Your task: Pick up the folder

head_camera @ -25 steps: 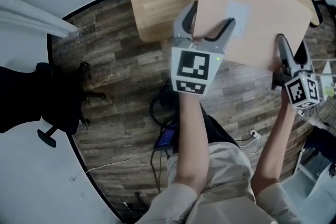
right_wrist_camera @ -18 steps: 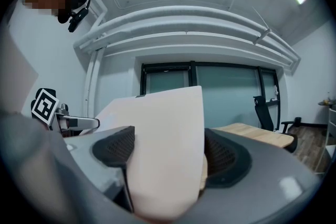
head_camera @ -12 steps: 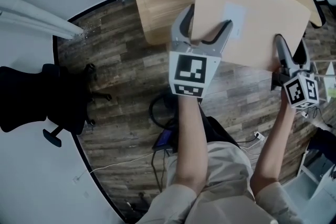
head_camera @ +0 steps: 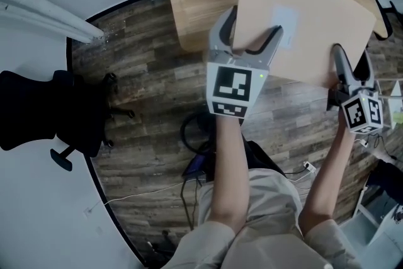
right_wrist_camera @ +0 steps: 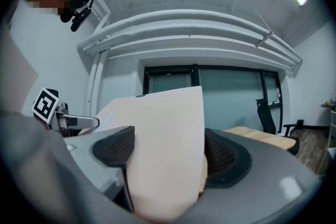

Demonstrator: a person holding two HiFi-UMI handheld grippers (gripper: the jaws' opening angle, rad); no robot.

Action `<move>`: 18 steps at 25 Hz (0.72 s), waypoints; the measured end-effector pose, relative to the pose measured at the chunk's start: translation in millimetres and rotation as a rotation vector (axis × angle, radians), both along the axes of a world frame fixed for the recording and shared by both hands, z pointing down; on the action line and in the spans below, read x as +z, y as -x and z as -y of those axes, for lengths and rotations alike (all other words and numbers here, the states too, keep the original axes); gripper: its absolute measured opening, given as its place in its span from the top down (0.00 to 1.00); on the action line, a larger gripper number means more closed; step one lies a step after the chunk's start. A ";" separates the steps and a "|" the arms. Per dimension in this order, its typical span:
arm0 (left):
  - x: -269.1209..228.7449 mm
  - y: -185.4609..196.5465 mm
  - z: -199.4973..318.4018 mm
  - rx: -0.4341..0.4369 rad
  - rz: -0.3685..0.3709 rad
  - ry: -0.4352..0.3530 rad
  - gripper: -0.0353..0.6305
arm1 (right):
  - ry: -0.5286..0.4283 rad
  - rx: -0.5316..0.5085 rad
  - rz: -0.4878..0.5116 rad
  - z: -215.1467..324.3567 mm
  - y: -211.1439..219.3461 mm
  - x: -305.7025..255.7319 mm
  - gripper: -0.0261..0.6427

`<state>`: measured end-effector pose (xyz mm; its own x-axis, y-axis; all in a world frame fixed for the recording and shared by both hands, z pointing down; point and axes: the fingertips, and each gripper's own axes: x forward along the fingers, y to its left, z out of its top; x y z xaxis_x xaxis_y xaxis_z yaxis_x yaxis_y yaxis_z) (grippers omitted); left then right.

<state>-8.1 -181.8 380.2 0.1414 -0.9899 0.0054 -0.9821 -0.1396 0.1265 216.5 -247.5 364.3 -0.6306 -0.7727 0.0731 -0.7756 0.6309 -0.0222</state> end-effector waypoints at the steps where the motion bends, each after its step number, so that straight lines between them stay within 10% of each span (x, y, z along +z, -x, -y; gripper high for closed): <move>1: -0.9 0.1 -0.5 -0.002 -0.001 -0.001 0.37 | -0.007 -0.005 -0.004 -0.5 2.0 -2.7 0.34; 18: -1.8 -6.5 -1.2 -0.025 0.002 0.008 0.37 | -0.007 -0.020 -0.001 4.0 -4.2 -1.2 0.35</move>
